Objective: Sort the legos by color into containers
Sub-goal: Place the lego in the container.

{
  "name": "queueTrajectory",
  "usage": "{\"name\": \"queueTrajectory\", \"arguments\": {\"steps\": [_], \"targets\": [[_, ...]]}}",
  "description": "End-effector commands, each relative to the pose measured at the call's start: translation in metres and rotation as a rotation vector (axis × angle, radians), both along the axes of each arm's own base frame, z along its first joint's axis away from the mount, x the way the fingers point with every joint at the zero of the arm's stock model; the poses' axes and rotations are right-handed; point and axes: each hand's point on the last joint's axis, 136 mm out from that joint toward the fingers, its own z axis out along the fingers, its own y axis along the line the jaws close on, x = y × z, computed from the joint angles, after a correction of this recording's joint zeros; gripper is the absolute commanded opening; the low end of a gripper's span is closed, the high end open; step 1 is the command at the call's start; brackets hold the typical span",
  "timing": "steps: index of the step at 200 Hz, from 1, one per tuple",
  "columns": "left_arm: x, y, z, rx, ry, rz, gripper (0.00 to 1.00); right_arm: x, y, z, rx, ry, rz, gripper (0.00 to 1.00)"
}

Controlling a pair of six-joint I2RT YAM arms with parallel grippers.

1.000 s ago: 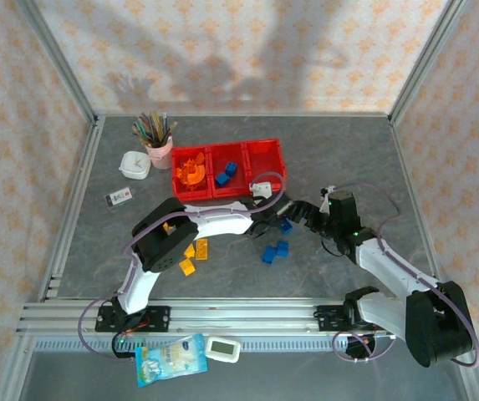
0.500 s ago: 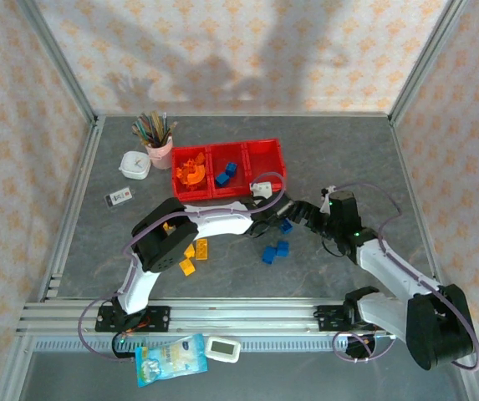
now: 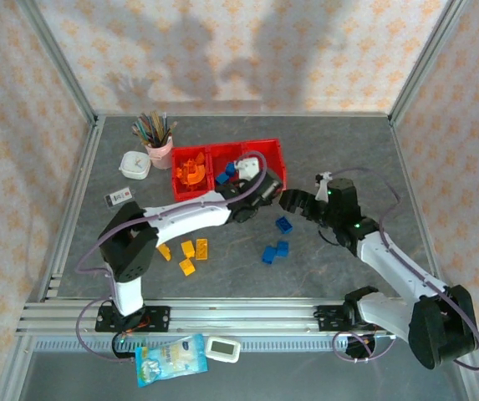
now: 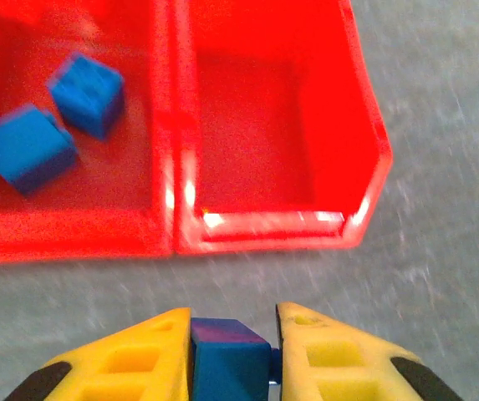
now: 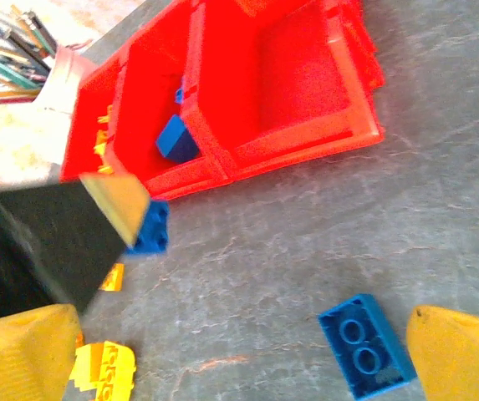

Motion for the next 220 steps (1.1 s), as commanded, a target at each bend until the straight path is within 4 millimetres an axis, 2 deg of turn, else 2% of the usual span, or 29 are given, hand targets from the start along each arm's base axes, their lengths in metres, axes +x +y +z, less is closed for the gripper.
{"name": "queueTrajectory", "arguments": {"steps": [1,17,55,57,62,96,117,133,151,178,210,220], "targets": [[0.022,0.04,0.01,0.091,-0.031,0.057,0.27,0.009,0.016,0.016,0.012,-0.043,0.019,1.0],[0.039,0.053,0.011,0.092,-0.036,0.075,0.27,0.013,0.023,0.018,0.013,-0.044,0.024,1.0],[0.073,0.06,0.004,0.077,-0.03,0.07,0.27,0.019,0.029,0.02,0.027,-0.045,0.017,1.0],[0.075,0.059,-0.005,0.089,-0.014,0.069,0.27,0.02,0.029,0.02,0.027,-0.044,0.016,1.0],[0.079,0.06,-0.01,0.098,-0.005,0.07,0.27,0.02,0.029,0.019,0.026,-0.042,0.016,1.0],[0.094,0.062,-0.031,0.1,0.029,0.073,0.27,0.02,0.027,0.016,0.011,-0.035,0.011,1.0],[0.096,0.065,-0.04,0.099,0.05,0.074,0.3,0.019,0.026,0.016,0.009,-0.036,0.007,1.0],[0.096,0.067,-0.042,0.105,0.054,0.075,0.36,0.02,0.026,0.017,0.005,-0.039,0.008,1.0],[0.095,0.068,-0.037,0.109,0.053,0.073,0.42,0.021,0.025,0.02,0.0,-0.046,0.004,1.0],[0.091,0.068,-0.026,0.093,0.047,0.063,0.47,0.023,0.023,0.022,-0.009,-0.053,-0.004,1.0],[0.074,0.059,-0.012,0.029,0.058,0.018,0.49,0.023,0.014,0.02,-0.032,-0.051,-0.031,1.0],[0.066,0.051,-0.017,0.015,0.076,-0.011,0.5,0.023,0.009,0.018,-0.035,-0.046,-0.042,1.0]]}}
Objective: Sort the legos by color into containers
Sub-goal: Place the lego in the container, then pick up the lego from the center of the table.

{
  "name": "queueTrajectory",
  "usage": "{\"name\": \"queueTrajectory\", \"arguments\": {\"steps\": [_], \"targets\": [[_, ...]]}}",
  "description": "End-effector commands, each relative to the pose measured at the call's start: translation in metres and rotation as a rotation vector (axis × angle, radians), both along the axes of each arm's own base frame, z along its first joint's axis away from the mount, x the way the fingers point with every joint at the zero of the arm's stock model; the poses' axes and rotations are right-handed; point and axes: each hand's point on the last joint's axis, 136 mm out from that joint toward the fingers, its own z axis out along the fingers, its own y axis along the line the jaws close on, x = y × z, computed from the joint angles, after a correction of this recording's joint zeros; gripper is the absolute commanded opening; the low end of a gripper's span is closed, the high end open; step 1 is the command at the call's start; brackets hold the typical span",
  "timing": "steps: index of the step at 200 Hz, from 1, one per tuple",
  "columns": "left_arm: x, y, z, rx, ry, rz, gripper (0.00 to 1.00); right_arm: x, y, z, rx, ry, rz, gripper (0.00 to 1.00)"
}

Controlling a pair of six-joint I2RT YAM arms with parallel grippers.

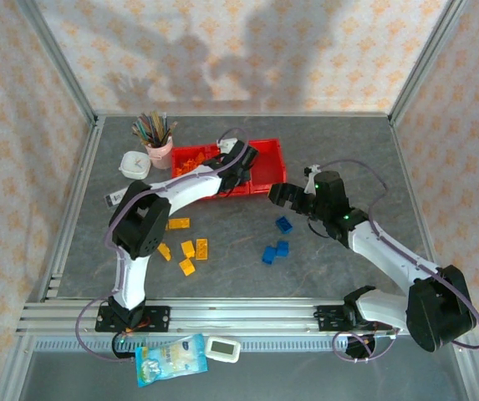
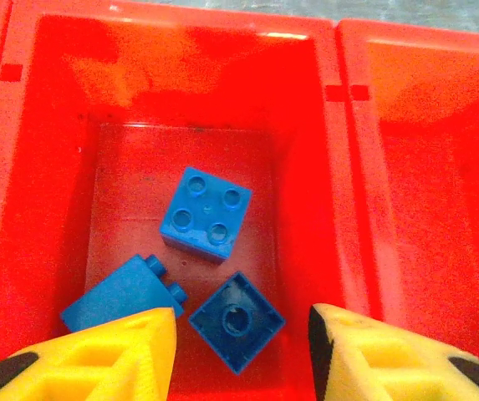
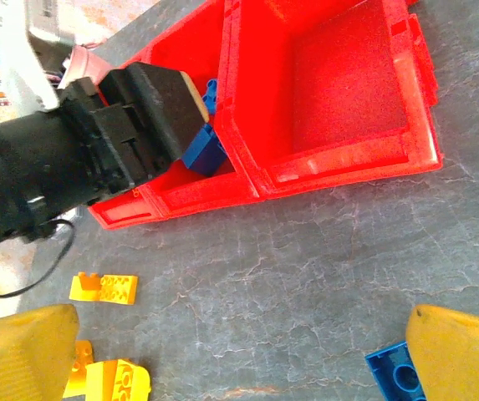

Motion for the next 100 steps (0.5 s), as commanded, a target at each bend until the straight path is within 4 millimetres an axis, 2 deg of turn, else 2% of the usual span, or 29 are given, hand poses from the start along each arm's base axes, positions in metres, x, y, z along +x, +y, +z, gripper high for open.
{"name": "queueTrajectory", "arguments": {"steps": [1,6,36,68,100], "targets": [[-0.019,-0.012,0.031,-0.074,-0.016,-0.051,0.5,0.006,-0.012,0.012,-0.02,-0.035,-0.045,1.0],[-0.024,-0.015,0.039,-0.087,-0.023,-0.059,0.5,0.006,-0.015,0.01,-0.021,-0.031,-0.05,1.0],[-0.06,-0.041,0.043,-0.103,-0.007,-0.113,0.53,0.003,-0.035,-0.001,-0.033,0.002,-0.094,1.0],[-0.099,-0.076,0.032,-0.144,0.04,-0.188,0.58,-0.006,-0.052,-0.017,-0.066,0.041,-0.128,1.0],[-0.13,-0.108,0.022,-0.191,0.082,-0.248,0.63,-0.016,-0.068,-0.026,-0.083,0.068,-0.171,1.0]]}}
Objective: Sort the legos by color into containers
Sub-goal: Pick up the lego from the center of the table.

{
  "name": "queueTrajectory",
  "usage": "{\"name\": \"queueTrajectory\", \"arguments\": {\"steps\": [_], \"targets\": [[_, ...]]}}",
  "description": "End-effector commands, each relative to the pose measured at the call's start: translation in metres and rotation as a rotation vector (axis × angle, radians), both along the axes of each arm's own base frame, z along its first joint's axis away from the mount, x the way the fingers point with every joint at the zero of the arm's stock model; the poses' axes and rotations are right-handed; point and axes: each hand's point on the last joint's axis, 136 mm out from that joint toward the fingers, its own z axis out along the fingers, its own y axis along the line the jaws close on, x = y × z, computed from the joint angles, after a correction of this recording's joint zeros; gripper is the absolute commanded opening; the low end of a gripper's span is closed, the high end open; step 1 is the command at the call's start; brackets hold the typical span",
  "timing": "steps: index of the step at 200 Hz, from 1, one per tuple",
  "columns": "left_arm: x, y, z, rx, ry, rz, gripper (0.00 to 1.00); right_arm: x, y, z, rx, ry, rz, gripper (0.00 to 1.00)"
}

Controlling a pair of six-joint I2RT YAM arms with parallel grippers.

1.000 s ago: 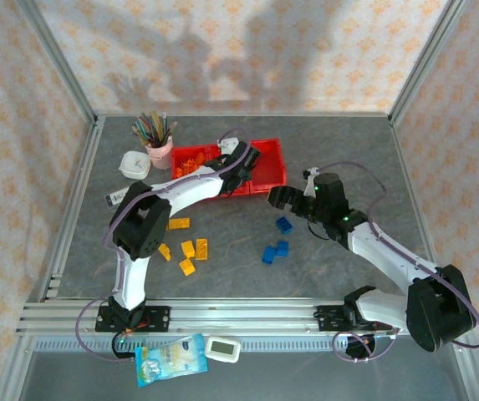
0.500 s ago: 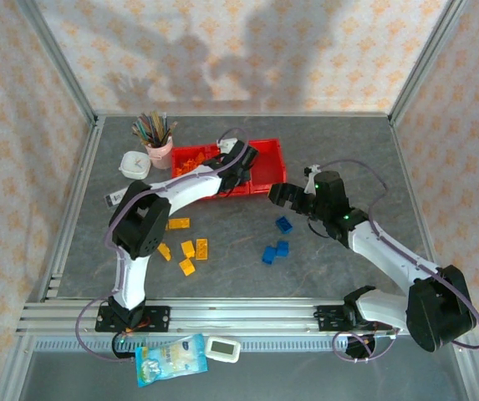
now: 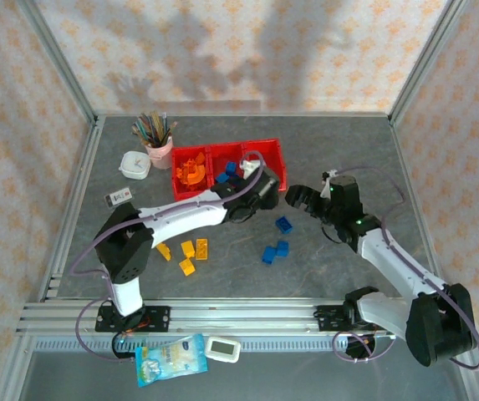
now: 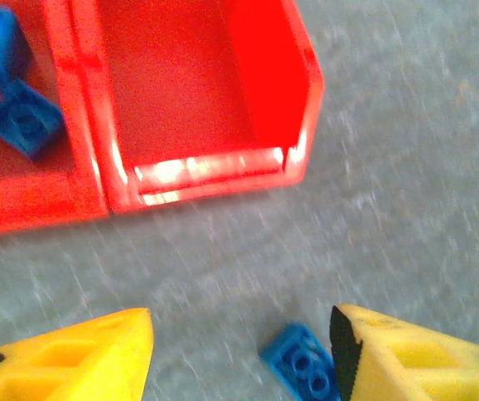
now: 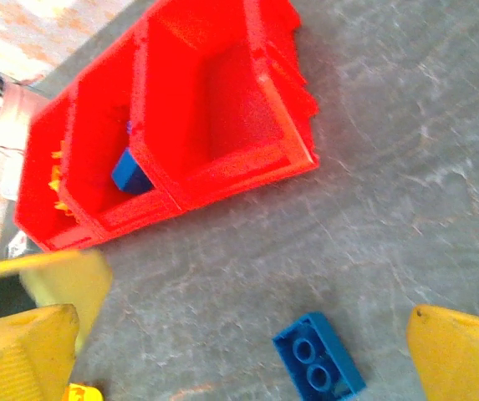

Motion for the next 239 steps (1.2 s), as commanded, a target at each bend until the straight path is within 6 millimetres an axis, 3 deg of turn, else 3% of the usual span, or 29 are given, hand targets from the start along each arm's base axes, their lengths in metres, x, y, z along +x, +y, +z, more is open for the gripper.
{"name": "queueTrajectory", "arguments": {"steps": [1,37,57,61,101,127,195,239], "targets": [[-0.02,-0.012,-0.01,-0.03,0.057,-0.009,0.63,-0.01,-0.016,-0.009,-0.038,0.022,-0.039,1.0],[-0.039,-0.042,-0.029,-0.061,0.108,-0.035,0.68,-0.016,-0.039,-0.022,-0.051,0.056,-0.123,1.0],[-0.039,-0.05,-0.035,-0.069,0.116,-0.032,0.68,-0.017,-0.048,-0.028,-0.043,0.069,-0.151,1.0],[-0.04,-0.05,-0.049,-0.046,0.137,-0.031,0.68,-0.018,-0.049,-0.029,-0.041,0.072,-0.155,1.0],[-0.037,-0.061,-0.07,-0.027,0.156,-0.028,0.68,-0.018,-0.065,-0.036,-0.034,0.088,-0.19,1.0],[-0.033,-0.067,-0.086,-0.002,0.174,-0.025,0.68,-0.018,-0.069,-0.04,-0.017,0.096,-0.197,1.0],[-0.017,-0.083,-0.102,0.043,0.162,-0.027,0.64,-0.017,-0.073,-0.042,-0.023,0.093,-0.201,1.0],[-0.014,-0.078,-0.112,0.098,0.159,-0.014,0.57,-0.017,-0.074,-0.043,-0.02,0.098,-0.201,1.0]]}}
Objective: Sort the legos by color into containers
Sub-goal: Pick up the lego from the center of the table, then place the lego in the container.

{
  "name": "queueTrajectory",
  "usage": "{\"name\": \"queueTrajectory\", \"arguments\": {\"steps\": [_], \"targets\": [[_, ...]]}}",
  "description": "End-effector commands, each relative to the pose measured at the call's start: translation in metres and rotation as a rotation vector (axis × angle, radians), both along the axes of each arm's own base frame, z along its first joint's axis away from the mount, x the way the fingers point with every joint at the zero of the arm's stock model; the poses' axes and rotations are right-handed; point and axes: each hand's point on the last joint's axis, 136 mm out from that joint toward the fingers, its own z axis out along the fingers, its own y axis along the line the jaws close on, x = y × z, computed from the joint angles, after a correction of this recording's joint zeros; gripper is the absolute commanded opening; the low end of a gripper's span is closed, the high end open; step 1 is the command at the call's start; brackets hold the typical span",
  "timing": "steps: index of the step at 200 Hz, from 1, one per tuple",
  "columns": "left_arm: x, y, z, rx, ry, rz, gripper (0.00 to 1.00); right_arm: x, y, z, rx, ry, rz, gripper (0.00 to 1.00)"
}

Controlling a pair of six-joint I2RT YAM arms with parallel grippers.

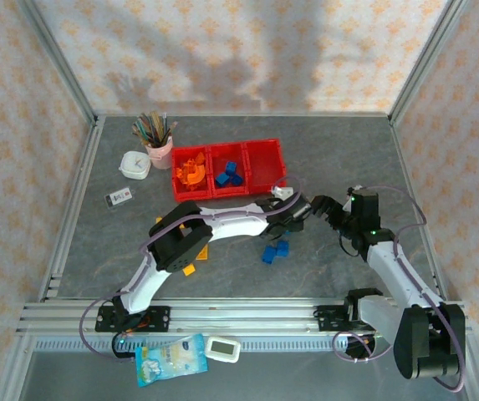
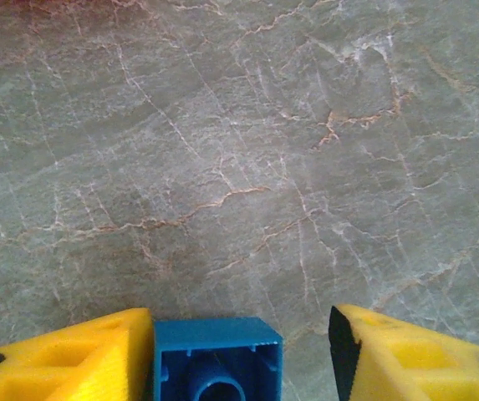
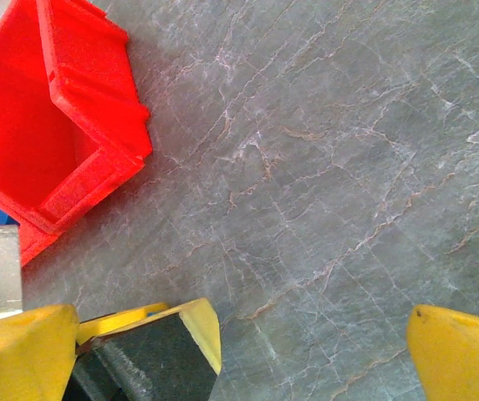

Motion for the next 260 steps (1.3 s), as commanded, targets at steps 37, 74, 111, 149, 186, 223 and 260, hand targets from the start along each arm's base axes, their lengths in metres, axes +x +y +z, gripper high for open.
{"name": "queueTrajectory", "arguments": {"steps": [37,74,111,149,186,223,260], "targets": [[-0.004,0.013,-0.005,0.126,-0.024,0.0,0.53,0.0,0.0,0.0,0.0,-0.015,0.012,1.0],[-0.006,0.013,-0.008,0.133,-0.018,-0.008,0.45,0.001,0.002,0.001,0.014,-0.019,0.016,1.0],[-0.005,0.011,0.0,0.131,-0.039,-0.02,0.36,0.001,0.001,0.004,0.01,-0.021,0.018,1.0],[-0.001,0.018,0.021,0.123,-0.083,-0.002,0.33,0.002,0.011,0.013,0.041,-0.049,0.072,1.0],[0.004,0.042,0.06,0.101,-0.154,0.049,0.33,0.008,0.018,0.028,0.06,-0.079,0.102,1.0],[0.023,0.097,0.109,0.114,-0.248,0.145,0.33,0.016,0.04,0.04,0.096,-0.094,0.165,1.0],[0.065,0.163,0.132,0.169,-0.303,0.253,0.32,0.025,0.078,0.057,0.111,-0.148,0.224,1.0]]}}
